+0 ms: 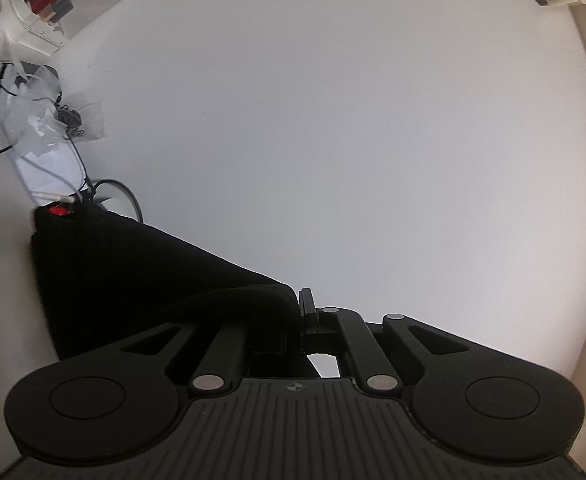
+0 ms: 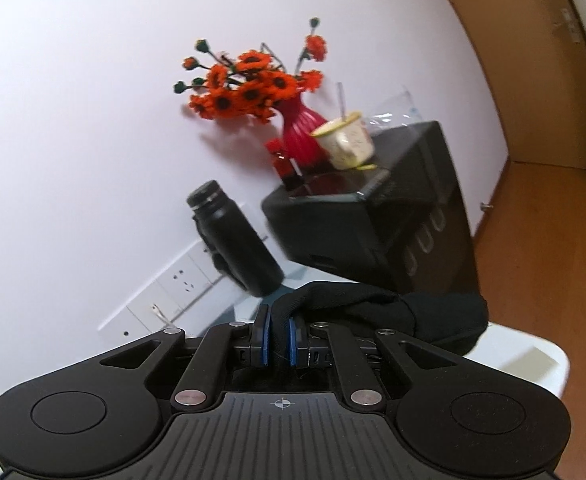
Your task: Fold clothes
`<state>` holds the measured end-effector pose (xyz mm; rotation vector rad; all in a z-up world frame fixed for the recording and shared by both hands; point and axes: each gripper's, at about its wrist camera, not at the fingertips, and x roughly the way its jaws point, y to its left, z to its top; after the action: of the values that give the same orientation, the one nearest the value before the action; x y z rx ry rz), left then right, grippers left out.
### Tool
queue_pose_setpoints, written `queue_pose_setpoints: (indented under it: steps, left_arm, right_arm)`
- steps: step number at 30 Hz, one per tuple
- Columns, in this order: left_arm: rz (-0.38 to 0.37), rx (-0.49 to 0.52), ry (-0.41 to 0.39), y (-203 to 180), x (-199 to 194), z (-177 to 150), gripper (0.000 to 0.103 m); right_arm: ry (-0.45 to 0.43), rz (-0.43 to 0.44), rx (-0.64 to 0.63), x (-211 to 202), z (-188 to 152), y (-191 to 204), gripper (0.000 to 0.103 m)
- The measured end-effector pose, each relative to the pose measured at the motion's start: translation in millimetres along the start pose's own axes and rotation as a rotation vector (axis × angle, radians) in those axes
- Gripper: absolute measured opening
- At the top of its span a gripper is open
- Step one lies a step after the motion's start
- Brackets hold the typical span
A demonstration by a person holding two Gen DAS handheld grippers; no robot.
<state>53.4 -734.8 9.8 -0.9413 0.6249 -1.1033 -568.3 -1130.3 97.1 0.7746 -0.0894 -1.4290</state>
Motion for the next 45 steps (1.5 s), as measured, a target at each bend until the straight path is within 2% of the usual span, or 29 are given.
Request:
queue_pose_setpoints:
  steps: [5,13,18,21,26,27,29,31,32,35,37,42,45]
  left_arm:
    - [0.053,-0.013,-0.018,3,52,6,0.005]
    - [0.17,0.039,-0.006,15,157,10,0.005]
    - [0.252,0.069,0.013,36,218,0,0.005]
    - [0.334,0.068,0.039,55,248,-12,0.005]
    - [0.46,0.08,0.13,87,280,-35,0.006]
    - [0.484,0.081,0.157,90,284,-38,0.007]
    - [0.526,0.086,0.21,95,291,-43,0.017]
    - [0.534,0.111,0.258,95,290,-45,0.056]
    - [0.526,0.14,0.268,90,285,-44,0.063]
    - [0.494,0.211,0.301,77,267,-40,0.068]
    - [0.479,0.24,0.319,68,251,-35,0.07]
    - [0.514,0.254,0.307,55,188,-19,0.077]
    - [0.555,0.249,0.311,55,156,-14,0.077]
  right_arm:
    - [0.005,0.027,-0.024,49,15,17,0.008]
    - [0.043,0.019,-0.052,161,22,38,0.008]
    - [0.099,-0.022,-0.092,227,11,43,0.008]
    - [0.161,-0.048,-0.125,266,-3,42,0.008]
    - [0.228,-0.075,-0.182,304,-31,38,0.01]
    - [0.236,-0.082,-0.187,306,-34,37,0.016]
    - [0.25,-0.097,-0.198,310,-41,37,0.031]
    - [0.252,-0.102,-0.207,303,-41,38,0.055]
    - [0.252,-0.098,-0.203,298,-39,39,0.06]
    - [0.239,-0.063,-0.174,272,-32,37,0.072]
    - [0.224,-0.04,-0.156,247,-25,33,0.084]
    - [0.229,-0.024,-0.042,177,-27,10,0.089]
    - [0.255,-0.082,-0.022,143,-52,-1,0.091]
